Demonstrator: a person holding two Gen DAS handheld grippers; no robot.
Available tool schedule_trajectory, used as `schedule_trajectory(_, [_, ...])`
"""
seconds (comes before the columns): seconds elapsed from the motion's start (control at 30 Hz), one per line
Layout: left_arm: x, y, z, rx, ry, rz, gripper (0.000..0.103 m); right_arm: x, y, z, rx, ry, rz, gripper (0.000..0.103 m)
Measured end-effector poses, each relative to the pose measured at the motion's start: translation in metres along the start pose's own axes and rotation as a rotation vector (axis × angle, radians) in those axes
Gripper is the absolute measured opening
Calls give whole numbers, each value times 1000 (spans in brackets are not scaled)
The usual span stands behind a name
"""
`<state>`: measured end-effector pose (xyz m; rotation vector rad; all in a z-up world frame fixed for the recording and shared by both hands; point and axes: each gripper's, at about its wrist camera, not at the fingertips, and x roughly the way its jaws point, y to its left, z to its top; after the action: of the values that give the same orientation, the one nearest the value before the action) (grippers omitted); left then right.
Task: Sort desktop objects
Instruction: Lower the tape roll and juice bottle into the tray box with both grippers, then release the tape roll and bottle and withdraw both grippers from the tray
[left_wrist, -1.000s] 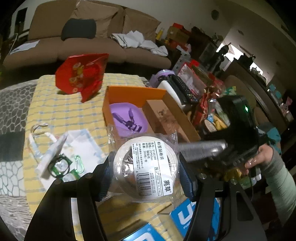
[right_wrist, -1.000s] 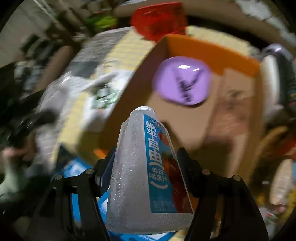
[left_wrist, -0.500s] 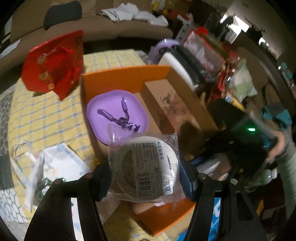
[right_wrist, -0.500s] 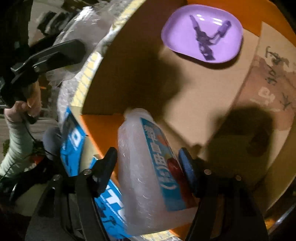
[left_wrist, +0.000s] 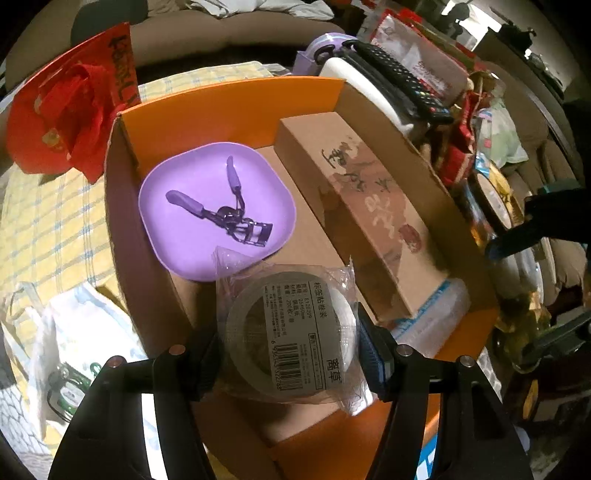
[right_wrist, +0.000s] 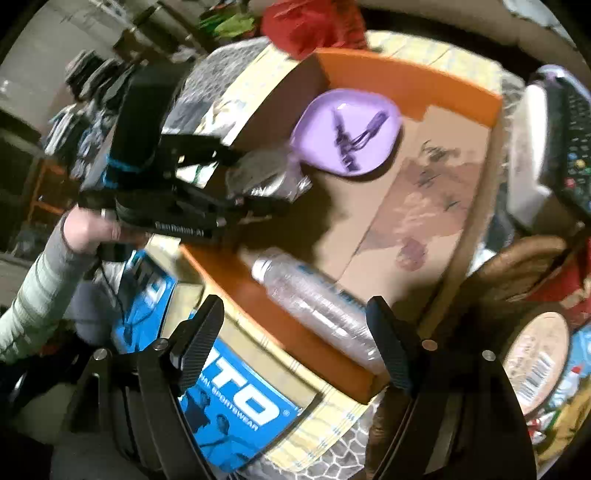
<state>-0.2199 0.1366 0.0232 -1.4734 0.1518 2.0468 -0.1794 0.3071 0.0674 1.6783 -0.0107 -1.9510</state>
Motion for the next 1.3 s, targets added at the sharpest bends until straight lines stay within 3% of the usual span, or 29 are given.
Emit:
schedule_trajectory(0.17, [10, -11, 7, 1, 10, 29, 65, 3, -18, 11, 168, -63, -31, 78])
schedule_trajectory(0.3, [16, -28, 5, 68, 0, 61, 66, -3, -45, 5, 307, -159, -5, 78])
schedule_trajectory(0.33, [17, -37, 4, 111, -17, 126, 66, -5, -50, 3, 332, -181, 3, 78])
schedule_trajectory(0.4, [19, -47, 3, 163, -48, 163, 66, -8, -57, -5, 349, -208, 9, 78])
schedule_trajectory(0.5, [29, -47, 7, 114, -27, 121, 66, -7, -62, -11, 357, -222, 7, 78])
schedule_trajectory(0.53, [29, -46, 8, 97, -28, 125, 70, -7, -63, -11, 361, -226, 13, 78])
schedule_trajectory(0.57, [26, -45, 9, 84, -39, 118, 78, -8, -64, -12, 363, -232, 19, 78])
schedule_trajectory(0.6, [22, -43, 10, 67, -46, 101, 97, -8, -63, -13, 362, -237, 17, 78])
schedule_trajectory(0.63, [17, -39, 11, 43, -43, 81, 102, -9, -63, -14, 361, -240, 12, 78])
schedule_trajectory(0.73, [-12, -28, 13, 1, -99, 87, 102, -14, -57, -13, 351, -268, -7, 78])
schedule_trajectory(0.9, [-86, -4, -4, -77, -270, 40, 102, -21, -37, -4, 281, -332, -10, 76])
schedule_trajectory(1.0, [-121, 13, -24, -105, -335, 22, 102, -4, -20, 18, 219, -308, -41, 61])
schedule_trajectory(1.07, [-137, 30, -44, -135, -367, 8, 102, 14, -9, 35, 168, -284, -81, 61])
schedule_trajectory(1.1, [-141, 37, -49, -149, -376, 8, 102, 28, 0, 48, 115, -269, -153, 60])
schedule_trajectory(1.2, [-146, 73, -73, -207, -372, 22, 102, 59, 3, 67, 97, -202, -235, 57])
schedule_trajectory(1.3, [-145, 111, -89, -259, -350, 57, 102, 82, 1, 70, 94, -135, -236, 50])
